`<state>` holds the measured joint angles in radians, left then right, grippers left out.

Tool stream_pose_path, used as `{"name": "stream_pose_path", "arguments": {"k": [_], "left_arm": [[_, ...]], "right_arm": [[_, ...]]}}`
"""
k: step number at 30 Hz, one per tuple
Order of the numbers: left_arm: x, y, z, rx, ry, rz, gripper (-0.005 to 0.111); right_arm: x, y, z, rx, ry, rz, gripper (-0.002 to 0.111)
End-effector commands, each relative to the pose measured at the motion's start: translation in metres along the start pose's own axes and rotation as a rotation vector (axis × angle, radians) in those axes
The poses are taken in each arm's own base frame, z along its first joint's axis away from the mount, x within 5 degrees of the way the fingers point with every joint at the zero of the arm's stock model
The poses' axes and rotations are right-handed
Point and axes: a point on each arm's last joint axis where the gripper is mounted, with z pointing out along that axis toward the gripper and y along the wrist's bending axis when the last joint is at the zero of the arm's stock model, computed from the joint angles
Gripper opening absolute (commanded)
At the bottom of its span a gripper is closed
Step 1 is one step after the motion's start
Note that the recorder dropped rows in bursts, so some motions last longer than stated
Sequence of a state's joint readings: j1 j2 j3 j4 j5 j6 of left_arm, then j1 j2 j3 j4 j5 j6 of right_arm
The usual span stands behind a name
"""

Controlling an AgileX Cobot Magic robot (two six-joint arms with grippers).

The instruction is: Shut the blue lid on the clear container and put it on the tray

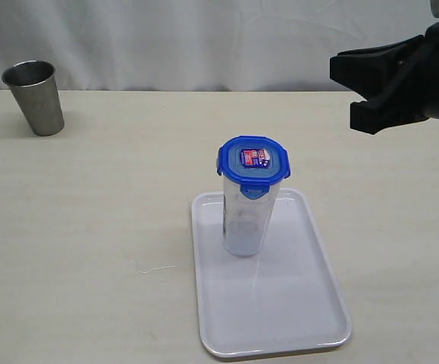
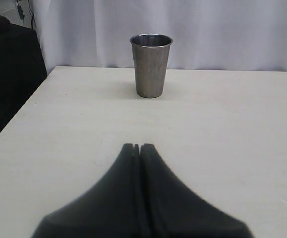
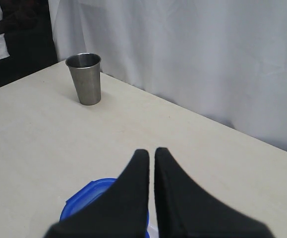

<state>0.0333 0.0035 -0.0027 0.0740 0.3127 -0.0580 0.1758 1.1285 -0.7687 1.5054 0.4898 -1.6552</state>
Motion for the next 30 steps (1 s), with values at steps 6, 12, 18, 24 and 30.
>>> {"name": "stream_pose_path", "arguments": {"k": [6, 12, 18, 24, 30], "left_arm": [[0.000, 0.000, 0.000, 0.001, -0.006, -0.005, 0.000], [0.000, 0.000, 0.000, 0.001, -0.006, -0.005, 0.000], [0.000, 0.000, 0.000, 0.001, -0.006, -0.005, 0.000], [0.000, 0.000, 0.000, 0.001, -0.006, -0.005, 0.000], [0.000, 0.000, 0.000, 0.001, -0.006, -0.005, 0.000]], "right_arm": [[-0.008, 0.000, -0.013, 0.075, -0.041, -0.025, 0.005], [-0.021, 0.011, -0.054, 0.178, -0.161, -0.059, 0.005], [-0.045, 0.041, -0.125, 0.251, -0.415, -0.126, 0.005], [-0.039, 0.055, -0.161, 0.329, -0.505, -0.166, 0.005], [-0.004, 0.053, -0.191, 0.518, -0.559, 0.002, 0.005]]}}
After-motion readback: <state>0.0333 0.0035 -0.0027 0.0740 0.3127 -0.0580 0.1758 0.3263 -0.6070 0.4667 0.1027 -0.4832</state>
